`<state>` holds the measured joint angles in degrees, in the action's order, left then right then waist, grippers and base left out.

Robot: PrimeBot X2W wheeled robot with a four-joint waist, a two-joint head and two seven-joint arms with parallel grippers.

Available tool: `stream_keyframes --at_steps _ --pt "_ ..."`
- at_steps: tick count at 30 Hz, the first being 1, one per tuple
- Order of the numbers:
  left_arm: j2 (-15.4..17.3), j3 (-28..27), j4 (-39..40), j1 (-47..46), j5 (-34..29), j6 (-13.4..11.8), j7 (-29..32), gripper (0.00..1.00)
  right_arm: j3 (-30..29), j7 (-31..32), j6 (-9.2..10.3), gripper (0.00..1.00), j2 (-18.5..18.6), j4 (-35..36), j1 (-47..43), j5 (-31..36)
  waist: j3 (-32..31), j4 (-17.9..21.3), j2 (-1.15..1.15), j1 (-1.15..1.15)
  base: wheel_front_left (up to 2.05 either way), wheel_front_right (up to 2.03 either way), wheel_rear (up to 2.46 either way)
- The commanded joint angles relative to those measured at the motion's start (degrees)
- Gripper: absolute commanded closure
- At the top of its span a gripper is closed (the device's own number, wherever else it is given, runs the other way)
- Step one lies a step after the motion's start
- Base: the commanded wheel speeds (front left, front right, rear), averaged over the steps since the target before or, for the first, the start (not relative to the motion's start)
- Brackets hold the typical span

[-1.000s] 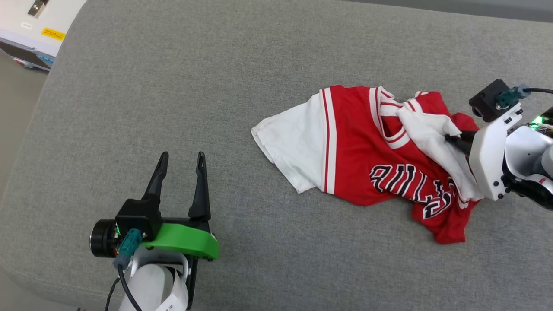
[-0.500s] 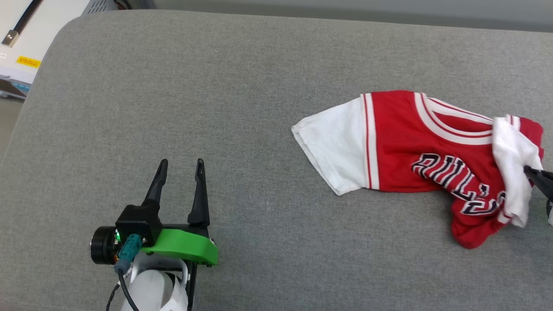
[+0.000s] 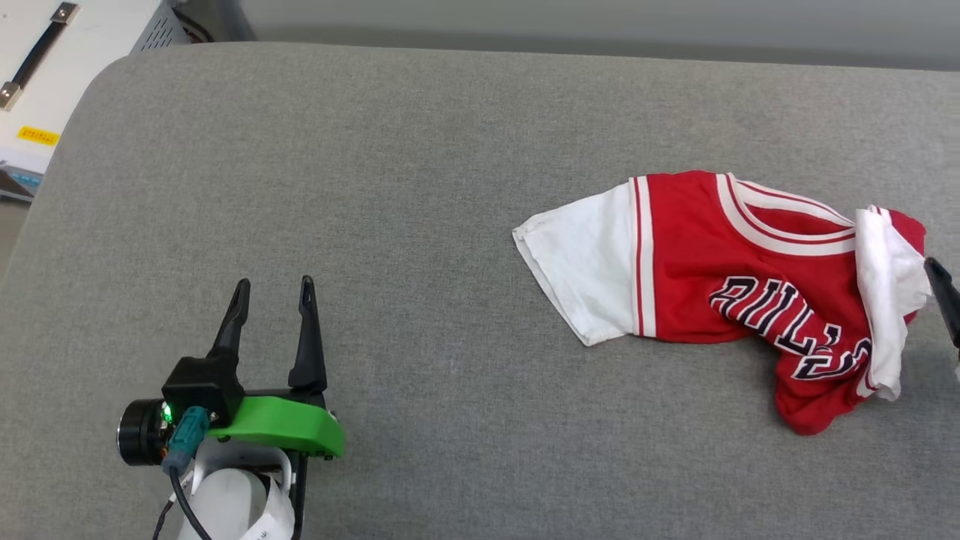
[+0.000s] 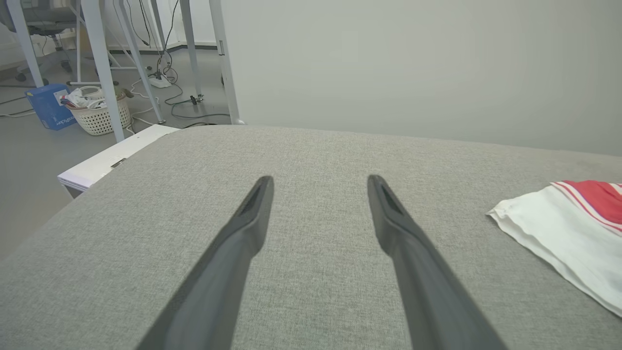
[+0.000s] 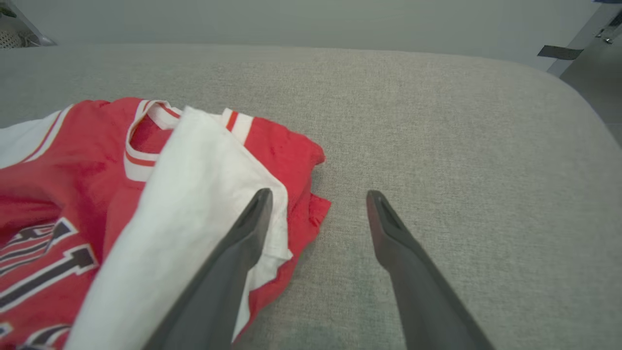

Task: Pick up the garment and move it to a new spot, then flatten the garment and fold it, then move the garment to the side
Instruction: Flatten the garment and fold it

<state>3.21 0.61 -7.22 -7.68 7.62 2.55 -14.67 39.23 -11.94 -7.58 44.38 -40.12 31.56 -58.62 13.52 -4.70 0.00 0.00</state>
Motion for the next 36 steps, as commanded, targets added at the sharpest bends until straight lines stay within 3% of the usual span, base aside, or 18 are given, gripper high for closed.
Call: stream_keyframes --at_steps 1,5,7,12,16,20,23,28,35,36 --pt "0.3 -0.7 -0.1 -0.4 -0.8 0.6 -0.3 0.00 -1.2 -1.3 0.09 0.00 -0.7 -0.1 0.6 1.9 -1.8 1.6 0.00 0.00 0.00 0.00 0.00" --pt "1.6 -1.8 -0.3 -2.8 -1.5 1.8 -0.3 0.00 -8.3 -2.9 0.09 0.00 -3.2 2.1 1.0 9.1 -2.7 2.9 0.00 0.00 0.00 0.00 0.00" --pt "2.4 -1.8 -0.6 -4.9 -1.7 2.5 -0.3 0.00 -15.3 -3.0 0.09 0.00 -5.5 5.8 0.5 14.3 -2.7 3.4 0.00 0.00 0.00 0.00 0.00" --pt "5.2 0.1 -3.7 -12.6 -1.2 4.1 -0.3 0.00 -33.5 -3.0 0.09 0.00 -16.2 18.6 -7.2 30.5 -2.2 4.0 0.00 0.00 0.00 0.00 0.00" --pt "7.3 3.9 -7.1 -20.6 0.8 4.7 1.3 0.00 -39.6 -3.0 0.09 0.00 -24.4 29.1 -13.4 39.5 -1.5 4.3 0.00 0.00 0.00 0.00 0.00" --pt "10.2 11.3 -9.8 -29.3 5.3 4.9 6.5 0.00 -40.5 -3.1 0.09 0.00 -29.1 36.1 -17.1 43.8 -0.2 5.1 0.00 0.00 0.00 0.00 0.00" --pt "12.4 18.8 -11.1 -35.7 10.6 4.9 13.7 0.00 -38.4 -3.1 0.09 0.00 -30.0 38.4 -18.6 44.9 1.0 5.8 0.00 0.00 0.00 0.00 0.00" --pt "15.6 32.2 -13.9 -47.0 22.8 4.9 30.3 0.00 -35.5 -3.1 0.09 0.00 -30.4 39.0 -18.9 47.0 3.7 7.7 0.00 0.00 0.00 0.00 0.00" --pt "17.1 47.5 -17.9 -56.1 37.7 4.9 51.3 0.00 -32.1 -3.1 0.09 0.00 -30.8 39.1 -16.2 48.4 8.3 11.0 0.00 0.00 0.00 0.00 0.00" --pt "17.6 51.8 -20.4 -58.6 39.6 4.9 55.2 0.00 -31.1 -3.1 0.09 0.00 -31.2 39.0 -14.9 48.7 10.4 12.4 0.00 0.00 0.00 0.00 0.00"
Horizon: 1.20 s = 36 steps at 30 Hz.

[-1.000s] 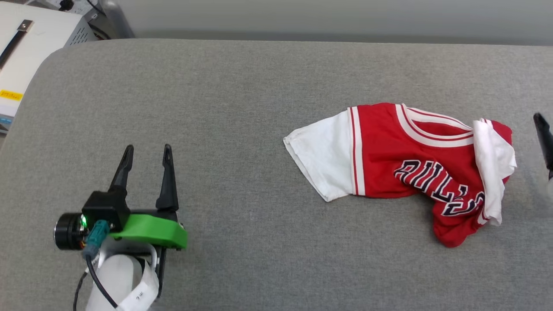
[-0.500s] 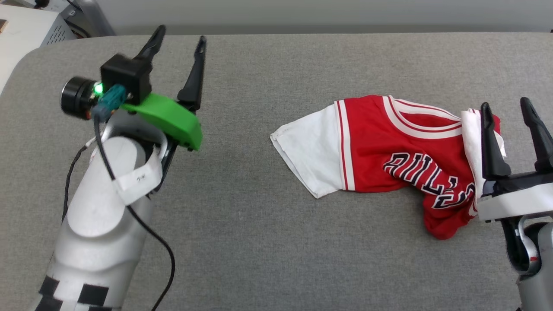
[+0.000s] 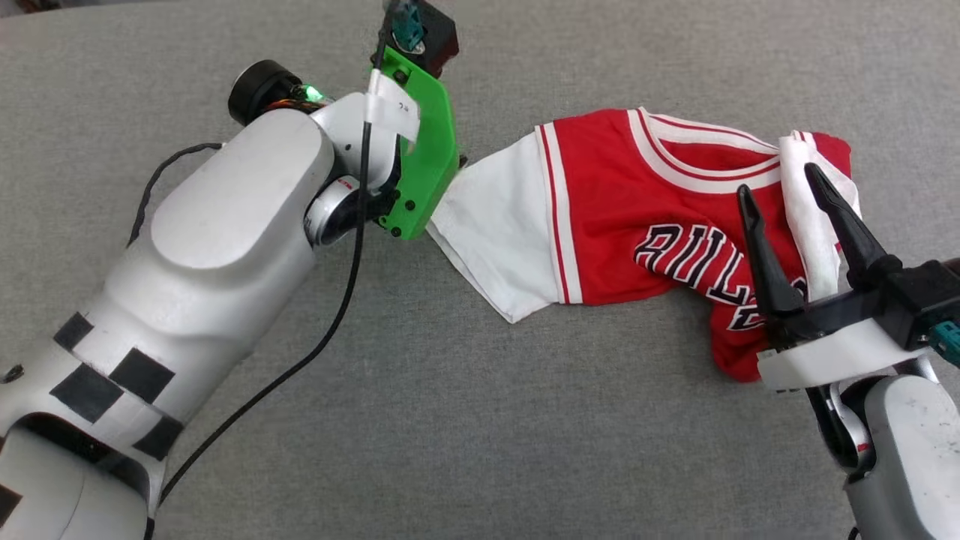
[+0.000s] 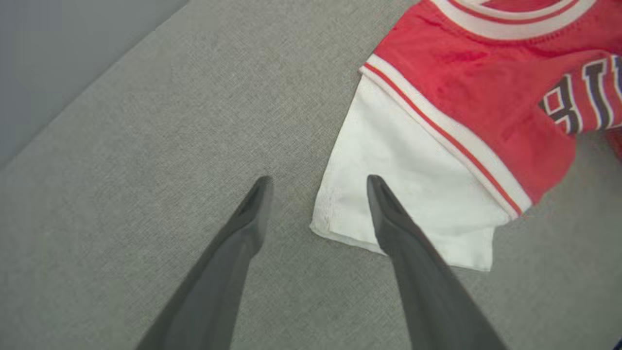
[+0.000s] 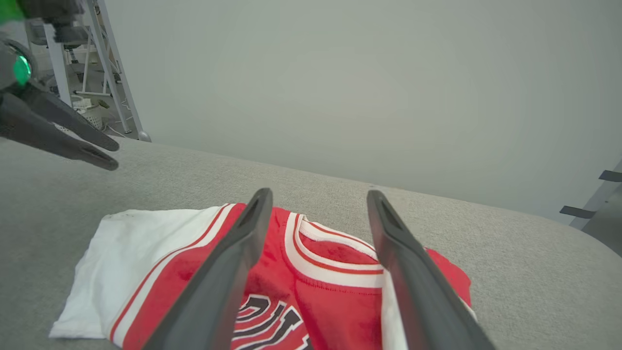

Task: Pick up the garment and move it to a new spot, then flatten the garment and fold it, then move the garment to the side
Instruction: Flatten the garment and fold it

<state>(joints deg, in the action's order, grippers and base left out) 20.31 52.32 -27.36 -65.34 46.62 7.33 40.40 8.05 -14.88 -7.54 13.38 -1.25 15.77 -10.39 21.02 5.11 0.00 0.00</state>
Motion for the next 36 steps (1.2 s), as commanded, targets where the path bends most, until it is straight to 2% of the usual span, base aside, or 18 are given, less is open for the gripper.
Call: stream_keyframes --at_steps 1,7,13,14,15,22,27,36 --pt "0.7 1.6 -1.3 -1.5 1.2 0.1 1.1 0.00 0.4 -0.1 0.05 0.00 -0.4 0.2 1.3 0.6 3.5 3.2 0.00 0.00 0.00 0.00 0.00" --pt "1.7 9.4 -6.2 -2.1 3.4 0.1 3.9 0.00 1.5 -0.1 0.05 0.00 -1.4 -0.3 2.8 1.0 6.1 5.4 0.00 0.00 0.00 0.00 0.00" --pt "3.2 17.2 -5.8 -0.4 6.1 0.1 3.3 0.00 1.3 -0.1 0.05 0.00 -1.8 -1.3 2.8 1.3 6.3 5.0 0.00 0.00 0.00 0.00 0.00" --pt "3.4 17.9 -5.7 -0.3 6.3 0.2 2.9 0.47 1.3 -0.1 0.05 0.00 -1.8 -1.5 2.8 1.3 6.1 4.7 0.00 0.00 0.00 0.00 0.00" --pt "3.5 18.5 -5.5 -0.2 6.7 0.2 2.0 1.00 1.4 -0.1 0.05 0.00 -1.8 -1.7 2.8 1.4 5.8 4.3 0.00 0.00 0.00 0.00 0.00" --pt "4.9 17.9 -2.8 -1.6 11.7 0.2 -7.0 1.00 0.3 -0.1 0.05 0.00 -1.2 -2.4 1.2 1.5 1.6 0.5 0.00 0.00 0.00 0.00 0.00" --pt "9.9 16.6 0.1 -1.8 15.3 0.2 -10.8 1.00 -1.2 -0.1 0.05 0.00 -1.1 -2.8 -0.9 1.4 -1.5 -2.4 0.00 0.00 0.00 0.00 0.00" --pt "19.9 15.3 -0.3 2.8 18.7 -0.5 -12.6 1.00 -2.4 -0.1 0.05 0.00 -1.2 -2.9 -3.1 1.5 -3.8 -5.0 0.00 0.00 0.00 0.00 0.00"
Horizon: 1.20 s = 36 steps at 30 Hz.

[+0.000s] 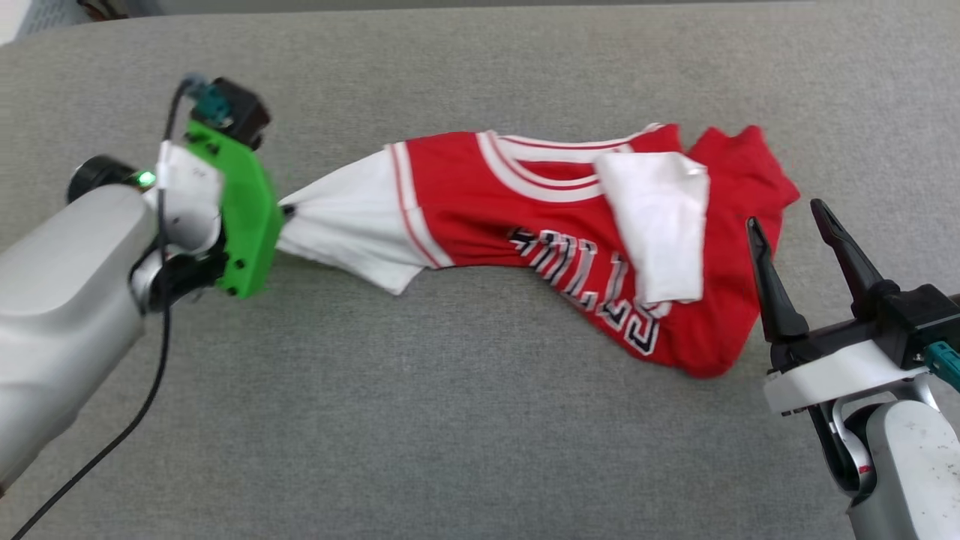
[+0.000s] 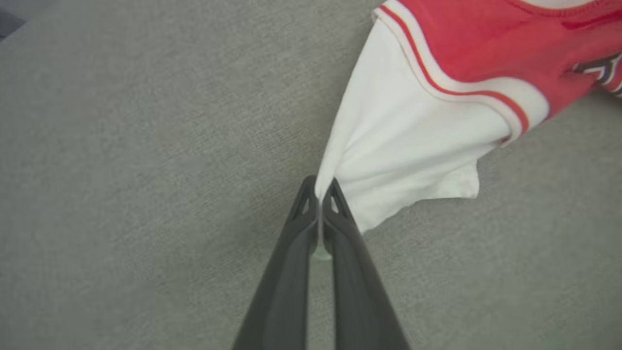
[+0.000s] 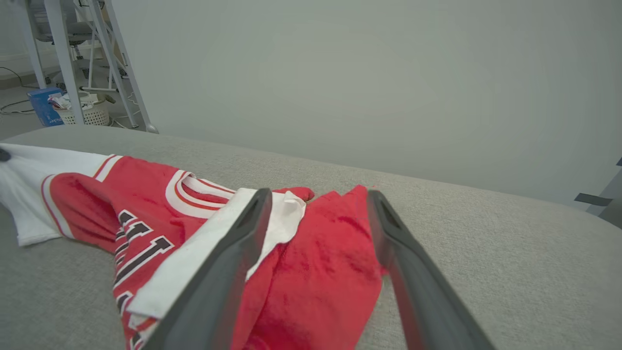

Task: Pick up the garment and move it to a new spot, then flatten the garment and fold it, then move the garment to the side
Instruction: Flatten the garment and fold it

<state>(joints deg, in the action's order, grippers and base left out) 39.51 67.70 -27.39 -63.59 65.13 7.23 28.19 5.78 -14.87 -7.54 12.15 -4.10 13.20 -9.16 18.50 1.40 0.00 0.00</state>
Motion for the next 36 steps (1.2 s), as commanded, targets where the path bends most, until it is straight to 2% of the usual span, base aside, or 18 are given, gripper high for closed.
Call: stream_keyframes --at_steps 1,6,11,13,14,18,22,24,27,31,32,36 --pt "1.4 0.0 -0.7 1.7 0.1 -0.7 -0.5 1.00 -0.1 -0.1 0.05 0.00 0.0 0.0 -0.6 0.3 -1.3 -1.3 0.00 0.00 0.00 0.00 0.00" --pt "2.7 -0.3 -4.0 6.3 2.1 -2.8 -2.4 1.00 -0.2 -0.1 0.05 0.00 0.1 -0.4 -0.7 0.5 -0.7 -0.9 0.00 0.00 0.00 0.00 0.00" --pt "1.3 -1.1 -8.3 9.6 3.3 -3.5 -6.3 1.00 -0.3 -0.1 0.05 0.00 0.4 -0.6 -0.7 0.4 -0.2 -0.3 0.00 0.00 0.00 0.00 0.00" --pt "0.0 -1.9 -10.0 10.6 3.6 -3.7 -9.5 0.15 -0.5 -0.1 0.05 0.00 0.6 -0.8 -0.8 0.3 -0.6 -0.3 0.00 0.00 0.00 0.00 0.00" --pt "-0.6 -2.0 -10.7 10.9 3.1 -3.6 -11.5 0.00 -0.6 -0.1 0.05 0.00 0.7 -0.7 -0.8 0.4 -1.1 -0.4 0.00 0.00 0.00 0.00 0.00" --pt "-2.5 -3.4 -12.1 12.0 -0.2 -4.6 -24.1 0.00 -1.3 -0.1 0.05 0.00 0.9 -0.2 -1.5 0.4 -3.8 -1.2 0.00 0.00 0.00 0.00 0.00" --pt "-3.6 -5.3 -11.7 13.9 -3.4 -8.3 -37.9 0.00 -2.8 -0.1 0.05 0.00 1.5 0.9 -2.0 -0.4 -6.9 -2.6 0.00 0.00 0.00 0.00 0.00" --pt "-4.0 -6.2 -10.5 15.5 -4.3 -10.1 -41.2 0.00 -3.4 -0.1 0.05 0.00 2.2 1.4 -2.0 -0.8 -8.2 -3.3 0.00 0.00 0.00 0.00 0.00" --pt "-3.6 -8.7 -6.6 18.1 -6.5 -13.7 -43.0 0.00 -2.9 -0.1 0.05 0.00 4.2 1.7 -0.7 -1.6 -9.6 -4.3 0.00 0.00 0.00 0.00 0.00" --pt "-2.8 -17.2 3.1 23.0 -11.9 -19.3 -43.1 0.00 -1.1 0.3 0.05 0.00 7.7 2.0 2.5 -2.5 -10.6 -5.5 0.00 0.00 0.00 0.00 0.00" --pt "-2.7 -20.1 6.8 25.9 -14.7 -21.4 -43.2 0.00 0.1 1.1 0.05 0.00 9.0 2.1 3.9 -3.1 -10.8 -5.9 0.00 0.00 0.00 0.00 0.00" --pt "-3.8 -28.7 16.4 35.0 -22.0 -26.3 -43.2 0.00 5.8 5.8 0.05 0.00 13.3 2.8 8.3 -5.6 -11.3 -6.9 0.00 0.00 0.00 0.00 0.00"
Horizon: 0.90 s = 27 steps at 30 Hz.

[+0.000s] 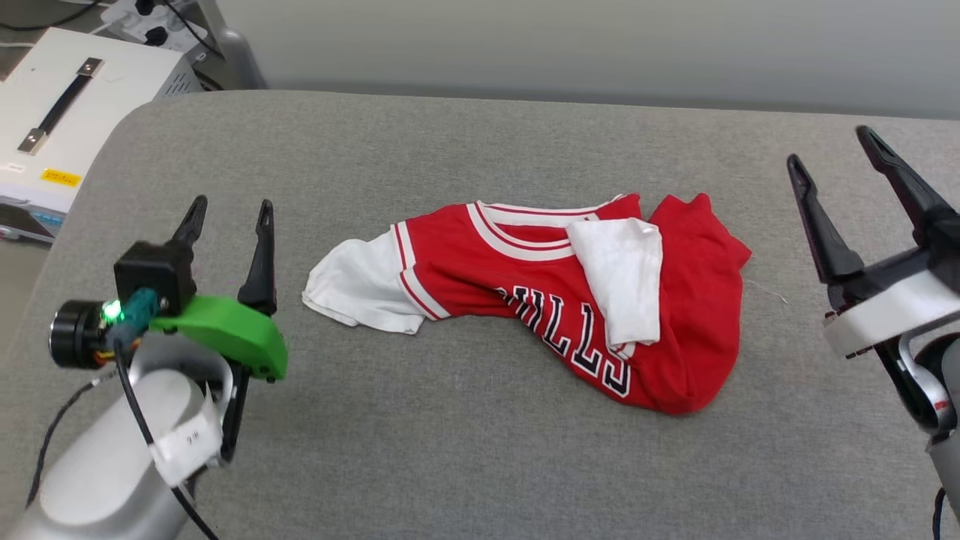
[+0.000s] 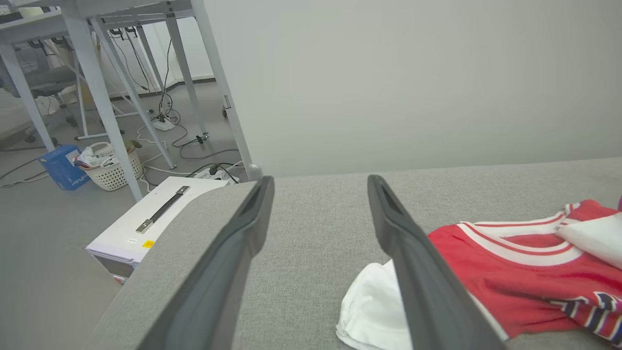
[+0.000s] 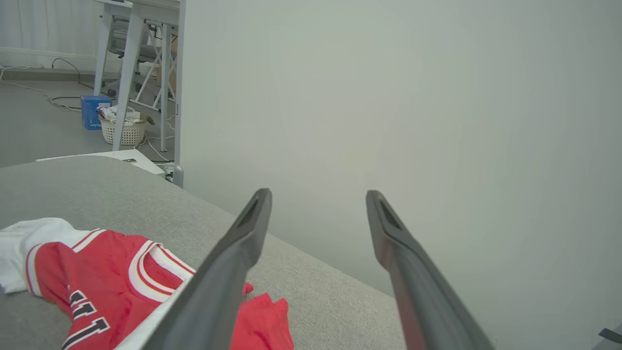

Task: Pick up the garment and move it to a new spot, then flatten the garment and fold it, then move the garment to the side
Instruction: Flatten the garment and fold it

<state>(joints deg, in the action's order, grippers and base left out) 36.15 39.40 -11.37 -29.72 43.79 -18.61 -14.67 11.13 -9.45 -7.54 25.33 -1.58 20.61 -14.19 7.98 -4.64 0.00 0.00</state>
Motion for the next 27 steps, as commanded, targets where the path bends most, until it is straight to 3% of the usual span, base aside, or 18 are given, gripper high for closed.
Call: stream_keyframes --at_steps 1,4,9,13,17,22,27 --pt "-0.9 -2.1 2.2 3.1 -2.2 -1.3 -0.3 0.00 2.0 1.5 0.05 0.00 1.0 0.6 1.9 -1.4 -0.7 -1.0 0.00 0.00 0.00 0.00 0.00" --pt "-2.9 -7.2 7.0 9.3 -7.0 -3.4 -0.3 0.00 8.4 6.3 0.05 0.00 4.3 1.4 5.6 -3.9 -0.5 -1.3 0.00 0.00 0.00 0.00 0.00" --pt "-6.8 -12.7 10.2 15.9 -12.9 -3.9 -0.3 0.00 21.1 18.0 0.05 0.00 9.2 2.1 10.0 -10.8 -0.1 -1.9 0.00 0.00 0.00 0.00 0.00" --pt "-10.5 -15.9 10.6 18.7 -16.3 -1.9 -0.3 0.00 31.8 29.8 0.05 0.00 13.2 3.5 13.3 -18.4 1.2 -2.3 0.00 0.00 0.00 0.00 0.00" --pt "-13.7 -18.1 10.1 19.3 -19.0 0.3 -0.3 0.00 39.2 36.8 0.05 0.00 15.4 3.8 16.5 -21.7 3.1 -3.0 0.00 0.00 0.00 0.00 0.00" --pt "-17.5 -20.3 9.2 18.6 -22.2 3.1 -0.3 0.00 45.2 38.7 0.05 0.00 15.1 0.8 19.6 -23.1 5.8 -4.2 0.00 0.00 0.00 0.00 0.00" --pt "-20.6 -23.1 8.5 17.9 -25.0 5.7 -0.3 0.00 50.3 35.7 0.05 0.00 13.1 -5.4 22.5 -22.5 8.4 -4.7 0.00 0.00 0.00 0.00 0.00"
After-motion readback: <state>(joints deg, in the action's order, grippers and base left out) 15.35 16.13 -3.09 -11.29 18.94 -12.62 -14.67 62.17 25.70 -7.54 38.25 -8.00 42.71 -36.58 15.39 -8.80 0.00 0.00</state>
